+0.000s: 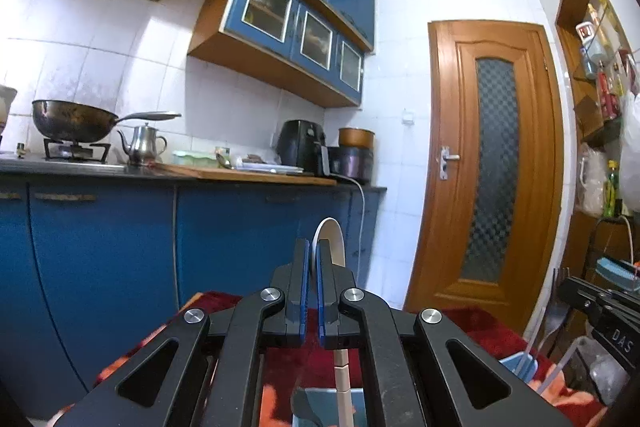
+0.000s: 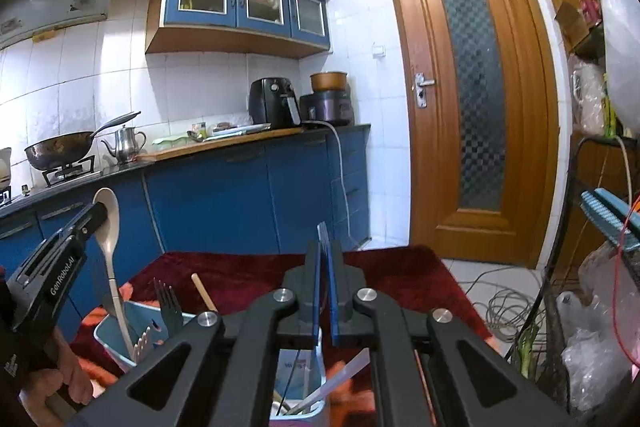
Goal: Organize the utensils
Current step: 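Open the left tool to drop the spoon into the box while the right tool drops the fork, then grasp the silver knife with the left tool while the right tool moves toward a wooden chopstick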
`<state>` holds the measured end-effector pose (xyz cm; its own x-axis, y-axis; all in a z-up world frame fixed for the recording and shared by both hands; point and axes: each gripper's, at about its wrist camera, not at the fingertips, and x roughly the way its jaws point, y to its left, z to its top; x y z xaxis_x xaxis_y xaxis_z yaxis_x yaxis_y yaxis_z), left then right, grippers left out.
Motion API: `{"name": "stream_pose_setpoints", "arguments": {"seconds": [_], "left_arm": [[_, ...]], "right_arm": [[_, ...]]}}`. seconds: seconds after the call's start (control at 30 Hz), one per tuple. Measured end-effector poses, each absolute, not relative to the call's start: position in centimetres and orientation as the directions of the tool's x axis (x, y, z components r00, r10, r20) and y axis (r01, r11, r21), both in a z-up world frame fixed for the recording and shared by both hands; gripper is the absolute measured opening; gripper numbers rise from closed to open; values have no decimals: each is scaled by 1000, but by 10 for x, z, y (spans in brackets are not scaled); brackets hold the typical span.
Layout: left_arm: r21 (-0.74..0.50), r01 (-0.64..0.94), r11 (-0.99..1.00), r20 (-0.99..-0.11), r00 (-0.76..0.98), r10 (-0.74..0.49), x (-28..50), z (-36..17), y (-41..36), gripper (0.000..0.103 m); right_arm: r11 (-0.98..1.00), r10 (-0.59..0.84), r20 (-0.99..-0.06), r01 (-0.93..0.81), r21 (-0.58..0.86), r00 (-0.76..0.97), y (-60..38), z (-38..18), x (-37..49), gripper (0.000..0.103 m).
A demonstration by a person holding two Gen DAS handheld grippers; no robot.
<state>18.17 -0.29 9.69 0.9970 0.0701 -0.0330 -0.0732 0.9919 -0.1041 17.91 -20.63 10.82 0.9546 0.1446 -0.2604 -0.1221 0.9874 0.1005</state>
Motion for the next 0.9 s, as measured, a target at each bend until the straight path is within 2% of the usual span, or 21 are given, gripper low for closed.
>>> {"name": "stream_pose_setpoints", "arguments": {"seconds": [0.03, 0.13, 0.23, 0.6, 0.7, 0.9], "left_arm": [[-101, -68, 993, -41, 997, 64, 182, 96, -4, 3], [-111, -48, 993, -72, 997, 40, 182, 93, -4, 4], [-119, -37, 992, -101, 995, 25, 184, 94, -4, 7], [-125, 57, 991, -216, 973, -83, 158, 109, -9, 7], [-117, 87, 989, -261, 959, -115, 145, 111, -10, 8], [-126, 113, 986, -334, 931, -150, 121, 110, -11, 8]], "right_arm": [[984, 159, -258, -133, 115, 953, -207, 108, 178, 5], [982, 173, -247, -146, 122, 954, -208, 110, 176, 16], [981, 180, -236, -155, 120, 955, -207, 111, 173, 17], [965, 242, -249, -206, 163, 938, -213, 127, 142, 22], [962, 255, -262, -215, 170, 931, -216, 129, 126, 28], [958, 270, -329, -219, 185, 905, -224, 122, 92, 30]]}}
